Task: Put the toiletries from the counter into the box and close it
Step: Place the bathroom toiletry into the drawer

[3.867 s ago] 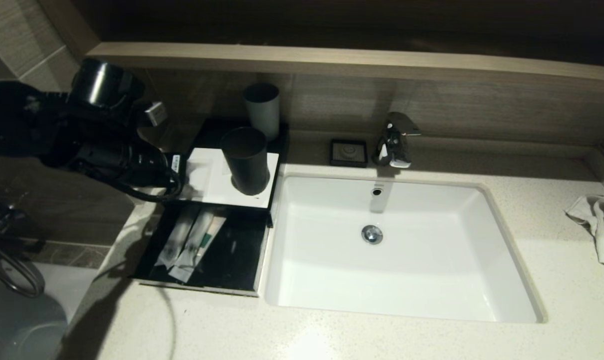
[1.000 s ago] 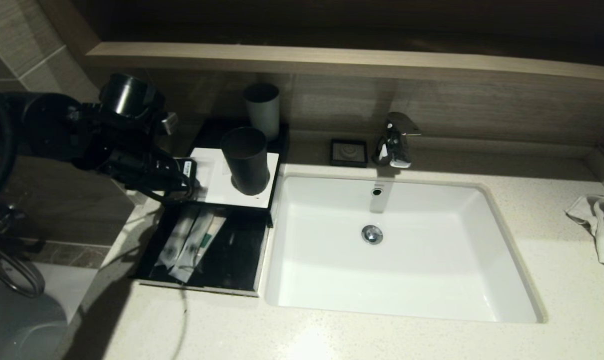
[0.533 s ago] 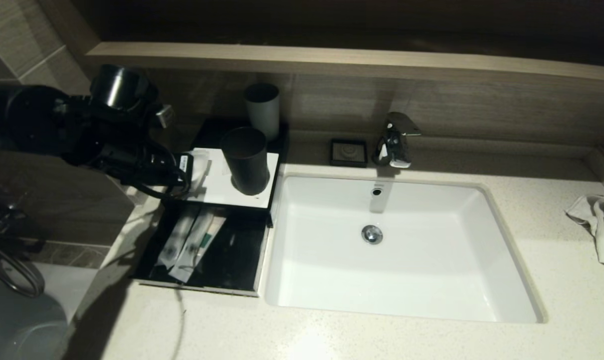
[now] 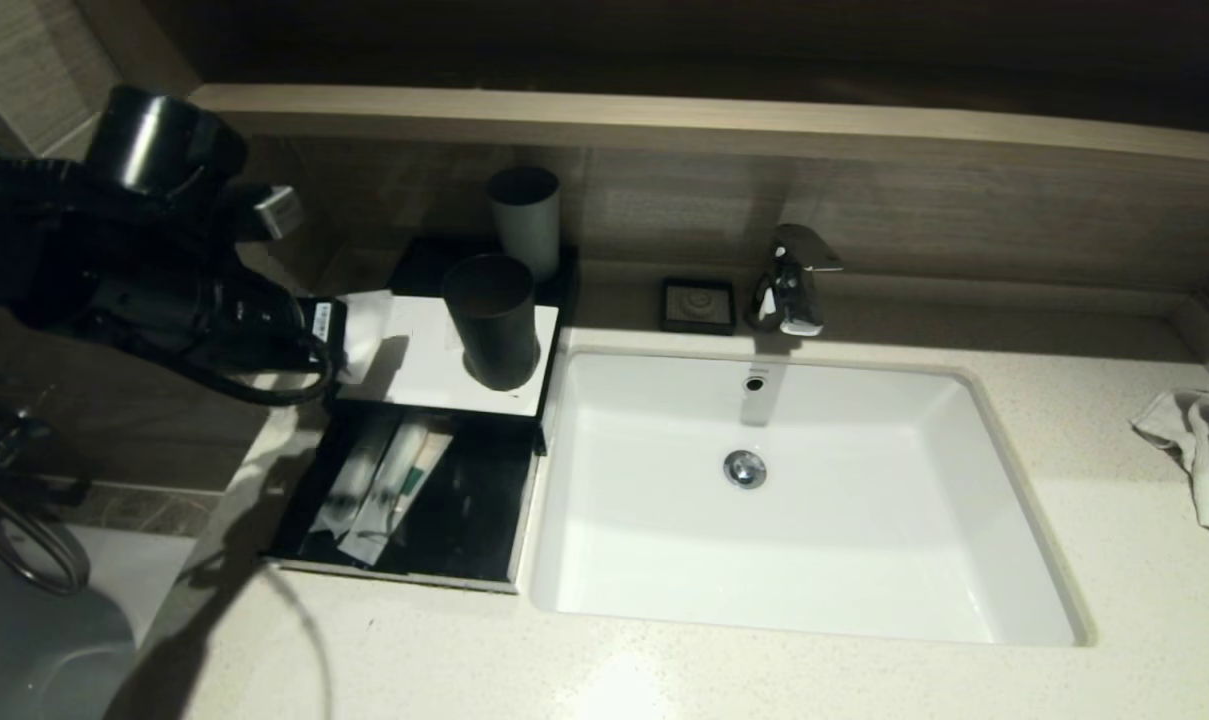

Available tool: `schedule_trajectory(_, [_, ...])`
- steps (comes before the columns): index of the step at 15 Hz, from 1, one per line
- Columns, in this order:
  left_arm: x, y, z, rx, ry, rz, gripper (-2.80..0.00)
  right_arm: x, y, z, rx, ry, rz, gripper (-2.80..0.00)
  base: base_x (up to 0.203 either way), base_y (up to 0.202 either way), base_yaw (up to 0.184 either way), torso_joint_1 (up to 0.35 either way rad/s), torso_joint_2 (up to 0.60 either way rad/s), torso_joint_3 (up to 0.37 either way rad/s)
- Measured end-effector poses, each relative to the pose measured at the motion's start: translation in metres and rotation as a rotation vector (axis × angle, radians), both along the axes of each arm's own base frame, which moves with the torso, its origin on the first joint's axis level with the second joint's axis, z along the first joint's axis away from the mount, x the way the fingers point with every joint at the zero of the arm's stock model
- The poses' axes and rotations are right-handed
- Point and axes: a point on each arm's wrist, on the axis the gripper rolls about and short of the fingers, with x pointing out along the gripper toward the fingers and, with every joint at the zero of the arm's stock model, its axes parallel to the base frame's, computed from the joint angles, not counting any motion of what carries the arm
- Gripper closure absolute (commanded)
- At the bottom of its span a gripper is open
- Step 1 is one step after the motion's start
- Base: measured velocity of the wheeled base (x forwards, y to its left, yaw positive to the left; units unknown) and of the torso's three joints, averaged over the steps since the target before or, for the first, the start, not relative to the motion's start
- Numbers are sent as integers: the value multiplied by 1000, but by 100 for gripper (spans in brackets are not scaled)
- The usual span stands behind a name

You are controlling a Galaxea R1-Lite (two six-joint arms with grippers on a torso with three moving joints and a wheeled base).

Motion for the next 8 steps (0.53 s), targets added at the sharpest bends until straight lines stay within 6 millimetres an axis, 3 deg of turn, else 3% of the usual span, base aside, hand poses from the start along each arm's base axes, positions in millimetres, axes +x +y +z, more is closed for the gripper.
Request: schedule_trajectory(8, [-42, -23, -27, 26, 105, -121, 0, 0, 0, 0, 0, 0, 0, 0, 0, 0, 0, 0, 0, 0])
